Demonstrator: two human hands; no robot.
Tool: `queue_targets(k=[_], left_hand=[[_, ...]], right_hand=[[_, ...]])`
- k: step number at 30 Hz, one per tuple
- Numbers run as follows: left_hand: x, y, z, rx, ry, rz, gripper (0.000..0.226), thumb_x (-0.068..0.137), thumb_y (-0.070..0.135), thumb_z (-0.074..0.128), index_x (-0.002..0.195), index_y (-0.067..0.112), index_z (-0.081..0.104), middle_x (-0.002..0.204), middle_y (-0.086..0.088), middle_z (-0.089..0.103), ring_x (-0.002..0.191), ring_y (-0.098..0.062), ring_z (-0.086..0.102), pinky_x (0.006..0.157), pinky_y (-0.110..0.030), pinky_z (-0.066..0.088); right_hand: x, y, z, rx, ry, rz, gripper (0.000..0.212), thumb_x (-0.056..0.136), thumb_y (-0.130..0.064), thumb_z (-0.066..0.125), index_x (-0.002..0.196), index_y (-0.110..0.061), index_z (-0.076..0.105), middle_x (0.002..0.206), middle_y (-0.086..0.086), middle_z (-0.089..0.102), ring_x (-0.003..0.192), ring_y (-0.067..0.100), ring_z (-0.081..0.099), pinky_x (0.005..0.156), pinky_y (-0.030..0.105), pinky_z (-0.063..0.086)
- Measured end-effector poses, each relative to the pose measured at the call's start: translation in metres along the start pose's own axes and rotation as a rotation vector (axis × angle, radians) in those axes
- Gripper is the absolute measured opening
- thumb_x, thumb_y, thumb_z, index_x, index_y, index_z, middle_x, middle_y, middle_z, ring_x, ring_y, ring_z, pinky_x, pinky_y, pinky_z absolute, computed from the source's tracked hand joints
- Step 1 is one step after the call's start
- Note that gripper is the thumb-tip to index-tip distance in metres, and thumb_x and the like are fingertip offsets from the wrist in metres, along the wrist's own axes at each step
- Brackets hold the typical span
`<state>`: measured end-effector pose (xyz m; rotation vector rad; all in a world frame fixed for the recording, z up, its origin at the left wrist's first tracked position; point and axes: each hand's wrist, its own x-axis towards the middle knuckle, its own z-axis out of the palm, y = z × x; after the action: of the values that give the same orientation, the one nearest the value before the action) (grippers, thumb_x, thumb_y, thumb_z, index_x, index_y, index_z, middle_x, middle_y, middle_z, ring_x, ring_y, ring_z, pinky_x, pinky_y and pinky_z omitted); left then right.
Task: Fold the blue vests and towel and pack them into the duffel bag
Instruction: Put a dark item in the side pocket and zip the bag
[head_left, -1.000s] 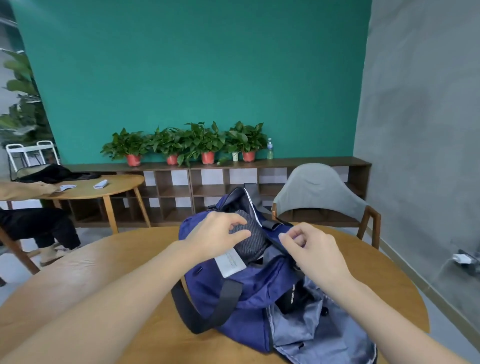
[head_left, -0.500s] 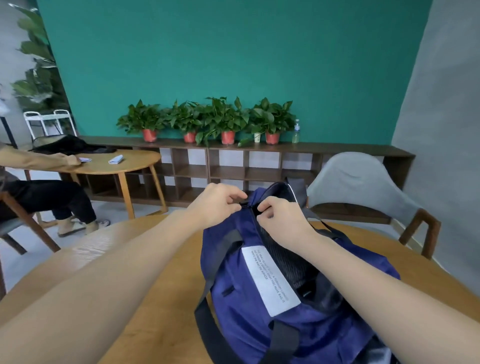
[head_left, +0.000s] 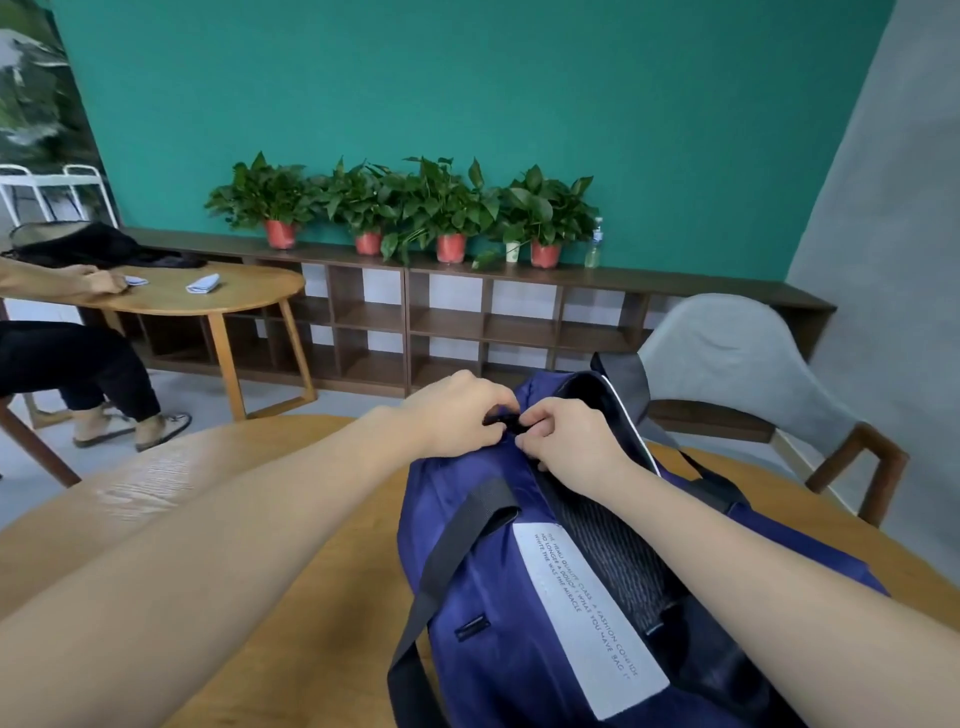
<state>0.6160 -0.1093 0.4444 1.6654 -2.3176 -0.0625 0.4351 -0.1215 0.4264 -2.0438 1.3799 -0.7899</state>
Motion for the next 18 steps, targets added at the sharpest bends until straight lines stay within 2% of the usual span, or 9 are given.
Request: queue_targets(k=[3,5,8,11,13,16,18], left_hand=[[-0.001,-0.004,-0.002,0.121,0.109,0.028,0.022,0.096,0.028,0.057,0.113,0.026,0.071,0.091,0.008,0.070,0.089,-0.017,0.064,0.079,-0.039,0.055],[-0.001,-0.007,-0.002,0.083,0.178,0.037,0.015,0.096,0.027,0.060,0.102,0.022,0.074,0.086,0.008,0.070,0.082,-0.013,0.063,0.078,-0.039,0.055],[-0.003,-0.009,0.000,-0.037,0.146,0.018,0.014,0.094,0.025,0.067,0.104,0.020,0.075,0.083,0.007,0.073,0.079,-0.006,0.065,0.081,-0.032,0.056],[-0.004,-0.007,0.008,-0.027,0.132,0.026,0.016,0.092,0.029,0.071,0.107,0.025,0.073,0.084,0.010,0.071,0.080,-0.007,0.064,0.079,-0.036,0.057],[-0.004,-0.005,0.013,-0.017,0.173,0.047,0.014,0.092,0.025,0.070,0.105,0.025,0.074,0.084,0.013,0.069,0.079,-0.007,0.061,0.079,-0.036,0.056],[-0.006,-0.001,0.013,-0.115,0.221,0.037,0.015,0.089,0.015,0.071,0.102,0.022,0.075,0.078,0.017,0.064,0.076,-0.004,0.061,0.081,-0.030,0.055],[-0.008,0.002,0.008,-0.293,0.273,-0.038,0.016,0.086,0.013,0.074,0.100,0.021,0.074,0.077,0.014,0.068,0.075,-0.001,0.064,0.079,-0.022,0.054]], right_hand=[[0.002,-0.001,0.001,0.098,0.006,0.050,0.014,0.087,-0.004,0.071,0.098,-0.012,0.070,0.078,0.006,0.075,0.050,0.004,0.060,0.064,0.019,0.056],[0.001,-0.003,0.000,0.177,0.009,0.100,0.013,0.087,-0.003,0.070,0.098,-0.010,0.070,0.077,0.009,0.075,0.050,0.009,0.061,0.058,0.018,0.056],[0.001,-0.005,0.003,0.231,0.009,0.141,0.017,0.084,0.000,0.068,0.098,-0.011,0.071,0.076,0.011,0.076,0.059,0.017,0.065,0.073,0.032,0.061],[0.000,-0.006,0.006,0.253,0.008,0.152,0.020,0.082,0.001,0.066,0.095,-0.014,0.070,0.077,0.011,0.076,0.071,0.029,0.072,0.081,0.044,0.062],[-0.001,-0.007,0.007,0.264,0.003,0.152,0.020,0.081,0.001,0.065,0.093,-0.014,0.070,0.079,0.012,0.076,0.080,0.034,0.074,0.082,0.045,0.061],[-0.003,-0.006,0.006,0.274,0.006,0.146,0.020,0.082,-0.001,0.066,0.098,-0.013,0.070,0.077,0.010,0.077,0.069,0.024,0.070,0.083,0.043,0.061],[-0.004,-0.007,0.005,0.308,0.023,0.124,0.021,0.083,-0.003,0.068,0.101,-0.015,0.069,0.075,0.007,0.076,0.070,0.025,0.070,0.083,0.043,0.061]])
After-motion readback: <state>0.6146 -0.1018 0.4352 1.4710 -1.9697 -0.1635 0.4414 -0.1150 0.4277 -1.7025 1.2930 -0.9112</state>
